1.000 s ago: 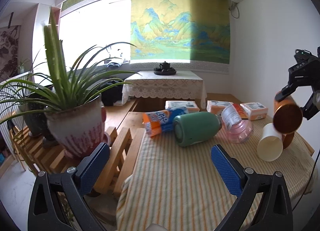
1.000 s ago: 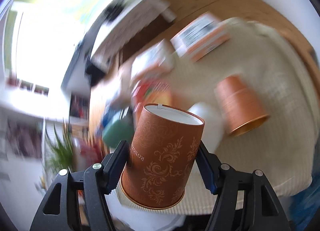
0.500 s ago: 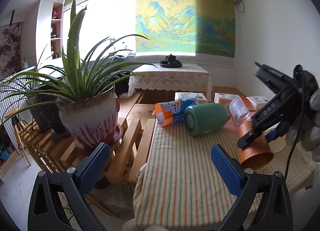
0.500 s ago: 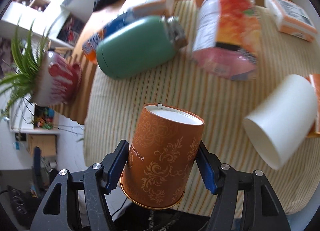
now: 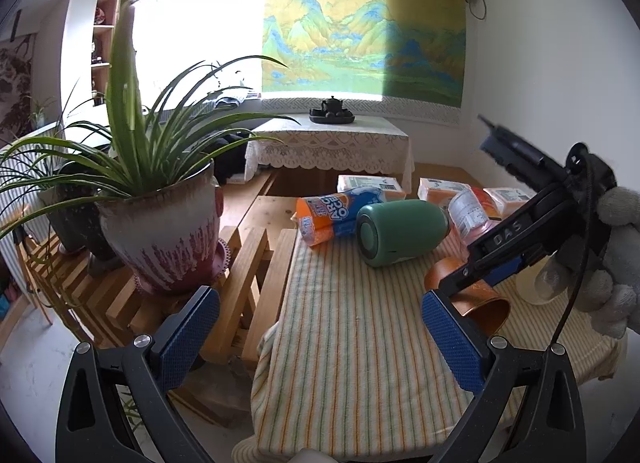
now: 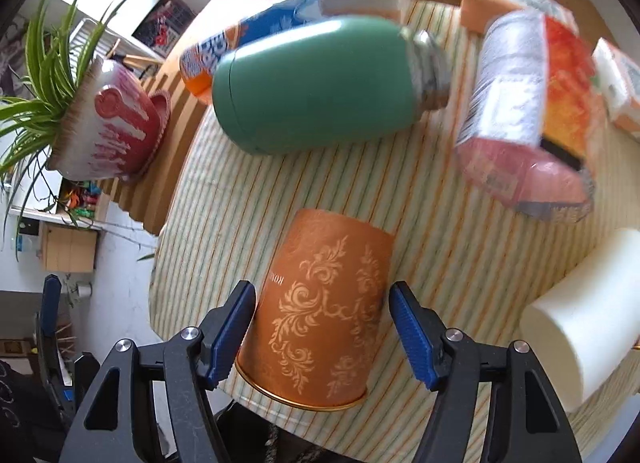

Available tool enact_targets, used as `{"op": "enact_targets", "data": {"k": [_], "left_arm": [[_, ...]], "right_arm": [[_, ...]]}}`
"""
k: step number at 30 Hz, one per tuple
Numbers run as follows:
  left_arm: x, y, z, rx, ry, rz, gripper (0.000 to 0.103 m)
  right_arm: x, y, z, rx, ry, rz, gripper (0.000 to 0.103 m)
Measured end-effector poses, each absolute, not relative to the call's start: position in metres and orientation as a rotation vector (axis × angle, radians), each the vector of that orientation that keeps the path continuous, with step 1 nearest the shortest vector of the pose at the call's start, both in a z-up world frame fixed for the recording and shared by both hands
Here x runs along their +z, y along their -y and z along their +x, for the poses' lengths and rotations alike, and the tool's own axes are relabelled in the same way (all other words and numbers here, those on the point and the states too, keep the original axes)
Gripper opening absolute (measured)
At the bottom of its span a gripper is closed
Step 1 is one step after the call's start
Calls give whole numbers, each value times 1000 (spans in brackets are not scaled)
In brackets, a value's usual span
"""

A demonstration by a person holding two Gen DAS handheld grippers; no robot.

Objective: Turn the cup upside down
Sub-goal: 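Carry the cup toward the left gripper, lower it and open the right gripper, then move the left gripper to the orange cup on the table and grasp it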

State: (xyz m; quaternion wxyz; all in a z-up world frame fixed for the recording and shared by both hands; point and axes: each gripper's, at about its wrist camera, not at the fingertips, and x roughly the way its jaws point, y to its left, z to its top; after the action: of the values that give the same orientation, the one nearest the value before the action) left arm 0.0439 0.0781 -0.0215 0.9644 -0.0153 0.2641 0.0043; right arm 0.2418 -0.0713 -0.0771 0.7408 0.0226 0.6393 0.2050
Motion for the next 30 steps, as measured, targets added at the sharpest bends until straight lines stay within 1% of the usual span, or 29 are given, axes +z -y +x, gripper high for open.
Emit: {"op": "enact_targets", "data": {"k": [4, 8, 11, 14, 17, 23, 30], "left_arm": [[-16, -70, 59, -41, -563, -24, 102], [-14, -63, 86, -105, -648, -66, 102], [-13, -45, 104, -124, -682, -24, 102], [-18, -31, 130, -211, -785, -64, 102], [-24, -18, 148, -216, -842, -58, 102], [-38, 3, 172, -263, -957, -64, 102], [-57, 28, 203, -286, -1107, -31, 102]], "right_arm": [[-48, 89, 226, 448, -1273, 63, 65], [-29, 114, 200, 398, -1122, 66, 65], [-23, 135, 178, 347, -1016, 66, 65], [-18, 154, 153, 273, -897, 43, 65], [-15, 161, 132, 215, -811, 0, 65], [-14, 177, 100, 106, -708, -51, 65], [-17, 184, 79, 50, -645, -95, 65]]}}
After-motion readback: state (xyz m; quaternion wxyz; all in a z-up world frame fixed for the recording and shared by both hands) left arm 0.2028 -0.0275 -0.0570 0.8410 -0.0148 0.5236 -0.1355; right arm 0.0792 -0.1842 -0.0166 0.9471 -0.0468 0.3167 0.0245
